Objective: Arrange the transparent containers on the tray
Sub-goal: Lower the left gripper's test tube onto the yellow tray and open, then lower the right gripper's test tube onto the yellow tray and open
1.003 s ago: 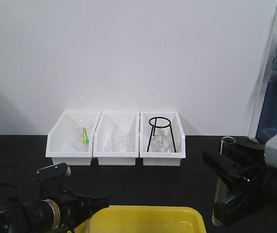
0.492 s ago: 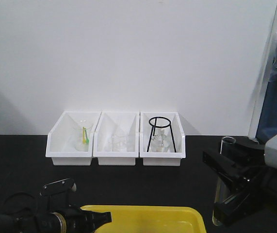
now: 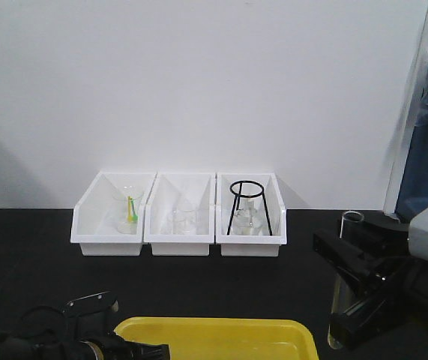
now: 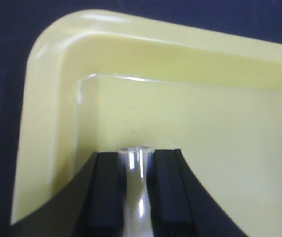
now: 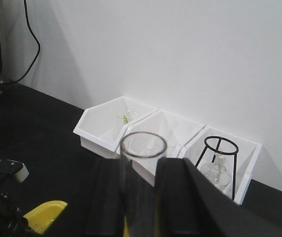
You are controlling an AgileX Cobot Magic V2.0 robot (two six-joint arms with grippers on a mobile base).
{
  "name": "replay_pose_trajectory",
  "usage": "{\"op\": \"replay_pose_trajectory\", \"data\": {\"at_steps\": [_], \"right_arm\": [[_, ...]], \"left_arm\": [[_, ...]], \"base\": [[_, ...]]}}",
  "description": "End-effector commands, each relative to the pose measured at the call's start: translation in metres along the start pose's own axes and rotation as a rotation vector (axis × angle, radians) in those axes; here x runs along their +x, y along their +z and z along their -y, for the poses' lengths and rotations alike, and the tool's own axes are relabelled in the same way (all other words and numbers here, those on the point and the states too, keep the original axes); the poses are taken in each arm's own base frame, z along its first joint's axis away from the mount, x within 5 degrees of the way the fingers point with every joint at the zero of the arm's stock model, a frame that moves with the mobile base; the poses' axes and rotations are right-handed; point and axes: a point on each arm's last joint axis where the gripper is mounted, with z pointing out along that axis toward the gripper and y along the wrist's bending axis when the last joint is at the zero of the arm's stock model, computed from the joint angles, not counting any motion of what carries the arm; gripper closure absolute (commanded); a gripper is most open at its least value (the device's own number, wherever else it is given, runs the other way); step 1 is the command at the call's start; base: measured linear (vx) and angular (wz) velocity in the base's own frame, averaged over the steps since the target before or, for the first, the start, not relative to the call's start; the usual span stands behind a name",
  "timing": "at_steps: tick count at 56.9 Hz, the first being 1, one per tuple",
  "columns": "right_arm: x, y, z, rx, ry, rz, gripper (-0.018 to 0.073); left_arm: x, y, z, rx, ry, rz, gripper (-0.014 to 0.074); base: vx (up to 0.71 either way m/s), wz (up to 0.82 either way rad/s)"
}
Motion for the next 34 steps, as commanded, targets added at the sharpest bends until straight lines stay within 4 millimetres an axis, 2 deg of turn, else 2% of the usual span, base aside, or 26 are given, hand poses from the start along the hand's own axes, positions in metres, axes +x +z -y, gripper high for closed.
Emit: {"op": "replay_pose_trajectory", "data": {"at_steps": [1,9,15,34], "right_arm": [[-0.0170,-0.0031,-0.0014,-0.027,-0.011,0.089,0.0572],[-0.0170,-0.0031,-0.0014,-0.027,-0.011,0.089,0.0572],[-0.0170,-0.0031,-0.0014,-0.027,-0.011,0.089,0.0572],[-0.0123,-0.0028,0.0025,0.015,-0.004,0.037,0.0571]], "left_arm": [[-0.0135,-0.0116,0.0140,0.060,0.006,0.056,0.0366],[-0.0132,-0.0115,0.0130,0.049,0.005,0.053,0.0257],[-0.0127,-0.0115,0.0114,0.030,0.004,0.048,0.0207],[-0.0173,-0.0193,0.0131,0.030,0.000,0.066,0.0188]], "base": [[0.00,0.00],[0.00,0.00],[0.00,0.00],[0.00,0.00]]}}
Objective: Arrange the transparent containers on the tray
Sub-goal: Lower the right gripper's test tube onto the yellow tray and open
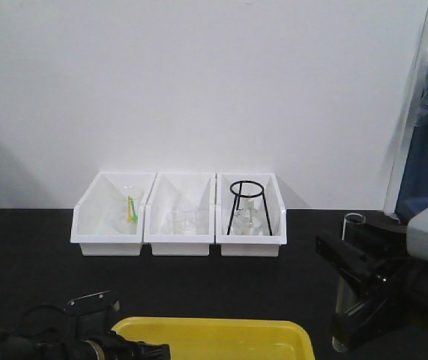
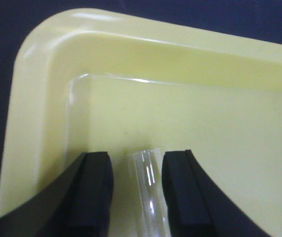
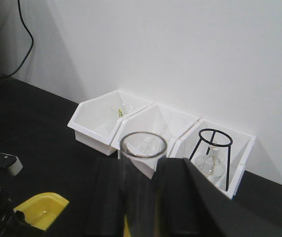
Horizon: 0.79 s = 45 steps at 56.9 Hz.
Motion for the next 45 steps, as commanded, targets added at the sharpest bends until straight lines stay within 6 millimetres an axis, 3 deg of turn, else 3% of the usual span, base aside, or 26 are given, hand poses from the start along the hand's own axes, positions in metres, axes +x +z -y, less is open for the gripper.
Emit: {"op": "replay_pose_trajectory", "data": {"at_steps": [1,8,17,32,45], "right_arm": [[-0.014,-0.003,0.001,-0.002,0.001,0.058,0.0571],[-0.009,-0.001,0.004,0.030,0.067,0.012,0.0571],[0.005,0.011,0.006,0.051,0.184,-0.066,0.0571],[0.033,0.044,0.001,-0.019,0.350,-0.141,0.0571],[0.065,0.077,-0.010,-0.134,0.559,-0.196,0.0571]], "left_arm": [[-0.016,-0.019,0.013,0.049,-0.005,0.068,0.0188],[-0.024,-0.032,0.019,0.094,-0.003,0.108,0.0188],[-0.039,-0.063,0.035,0.217,0.009,0.206,0.0188],[-0.059,-0.134,0.064,0.463,0.169,0.403,0.0190],[-0.065,-0.189,0.072,0.542,0.262,0.535,0.0206]], "base": [[0.00,0.00],[0.00,0.00],[0.00,0.00],[0.00,0.00],[0.00,0.00]]}}
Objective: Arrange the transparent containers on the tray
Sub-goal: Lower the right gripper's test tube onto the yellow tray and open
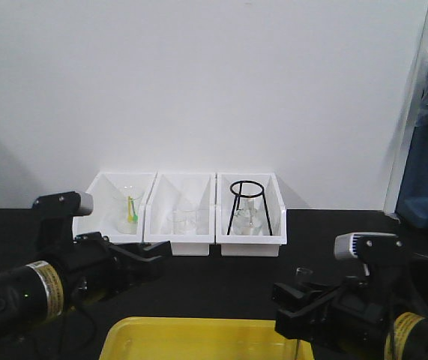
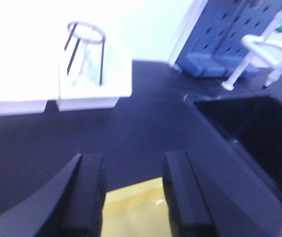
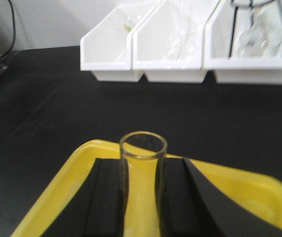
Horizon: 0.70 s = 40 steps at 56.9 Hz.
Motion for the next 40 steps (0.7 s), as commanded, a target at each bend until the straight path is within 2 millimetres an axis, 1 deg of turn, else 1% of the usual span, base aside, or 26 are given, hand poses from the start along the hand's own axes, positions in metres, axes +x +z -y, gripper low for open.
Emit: {"op": "replay_pose_trajectory", "data": {"at_steps": [1,8,17,27,34,40], "right_arm": [[-0.008,0.008,-0.009,-0.122,0.065,0.055,0.0571],[0.006,0.027,-0.006,-0.182,0.162,0.010,0.0571],[0.027,0.048,0.000,-0.221,0.256,-0.055,0.0571],[0.048,0.067,0.011,-0.202,0.327,-0.105,0.0571],[0.058,0.077,0.020,-0.150,0.401,-0.109,0.0567],[0.065,0.082,0.025,-0.128,0.414,-0.116,0.0554]], "left_arm": [[-0.025,-0.022,0.021,0.100,0.035,0.104,0.0209],[-0.035,-0.037,0.028,0.119,0.047,0.150,0.0250],[-0.040,-0.046,0.033,0.132,0.053,0.175,0.0310],[-0.041,-0.048,0.034,0.137,0.054,0.182,0.0365],[-0.041,-0.048,0.034,0.140,0.052,0.183,0.0367],[-0.041,-0.048,0.036,0.158,0.052,0.188,0.0367]], "base": [[0.00,0.00],[0.00,0.00],[0.00,0.00],[0.00,0.00],[0.00,0.00],[0.00,0.00]]}}
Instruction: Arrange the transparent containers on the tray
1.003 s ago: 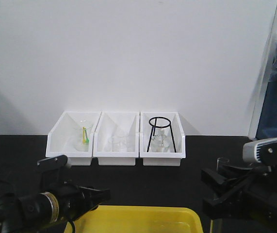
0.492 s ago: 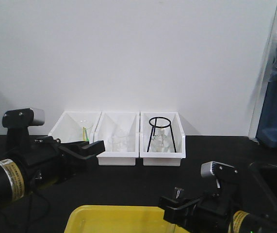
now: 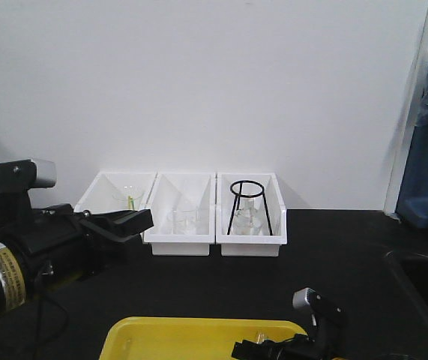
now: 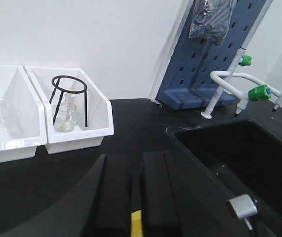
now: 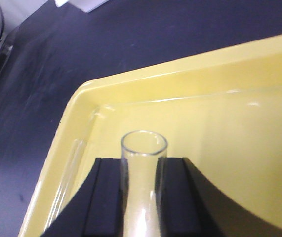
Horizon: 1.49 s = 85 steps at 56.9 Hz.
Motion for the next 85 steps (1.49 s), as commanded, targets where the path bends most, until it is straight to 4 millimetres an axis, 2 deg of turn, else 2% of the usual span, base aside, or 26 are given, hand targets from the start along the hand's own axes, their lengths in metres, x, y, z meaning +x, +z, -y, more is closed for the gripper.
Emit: {"op": "replay_pose_trajectory", "data": {"at_steps": [1,9,30,36,45,51,57,64,70,77,85], "right_arm": [[-0.014,-0.001,-0.013,-0.086,-0.023,0.072,0.0550],[-0.010,0.004,-0.008,-0.080,-0.044,0.054,0.0474],[-0.009,0.004,-0.007,-0.077,-0.040,0.055,0.0062],[-0.009,0.004,-0.008,-0.079,-0.043,0.054,0.0011],[-0.009,0.004,-0.010,-0.106,-0.061,0.048,0.0008],[-0.007,0.003,-0.015,-0.160,-0.091,0.033,0.0029],[-0.005,0.000,-0.023,-0.226,-0.160,0.003,0.0111],[-0.007,-0.012,-0.037,-0.271,-0.263,-0.011,0.0327],[-0.014,-0.030,-0.055,-0.312,-0.372,0.011,0.0577],[-0.024,-0.057,-0.074,-0.301,-0.522,0.054,0.0573],[-0.037,-0.095,-0.088,-0.163,-0.689,0.135,0.0572]], "left_arm": [[-0.019,-0.010,0.016,0.100,-0.005,0.084,0.0367],[-0.020,-0.010,0.017,0.111,-0.004,0.087,0.0367],[-0.020,-0.010,0.017,0.111,-0.004,0.087,0.0367],[-0.020,-0.010,0.017,0.111,-0.004,0.087,0.0367],[-0.020,-0.010,0.017,0.111,-0.004,0.087,0.0367],[-0.019,-0.010,0.017,0.103,-0.005,0.085,0.0367],[-0.019,-0.009,0.015,0.082,-0.003,0.078,0.0367],[-0.013,-0.009,0.009,0.026,0.040,0.041,0.0367],[0.002,-0.009,-0.001,-0.040,0.096,-0.026,0.0367],[0.027,-0.012,-0.011,-0.079,0.130,-0.110,0.0414],[0.048,-0.022,-0.011,-0.013,0.123,-0.151,0.0566]], "base": [[0.00,0.00],[0.00,0.00],[0.00,0.00],[0.00,0.00],[0.00,0.00],[0.00,0.00],[0.00,0.00],[0.00,0.00],[0.00,0.00],[0.00,0.00],[0.00,0.00]]}}
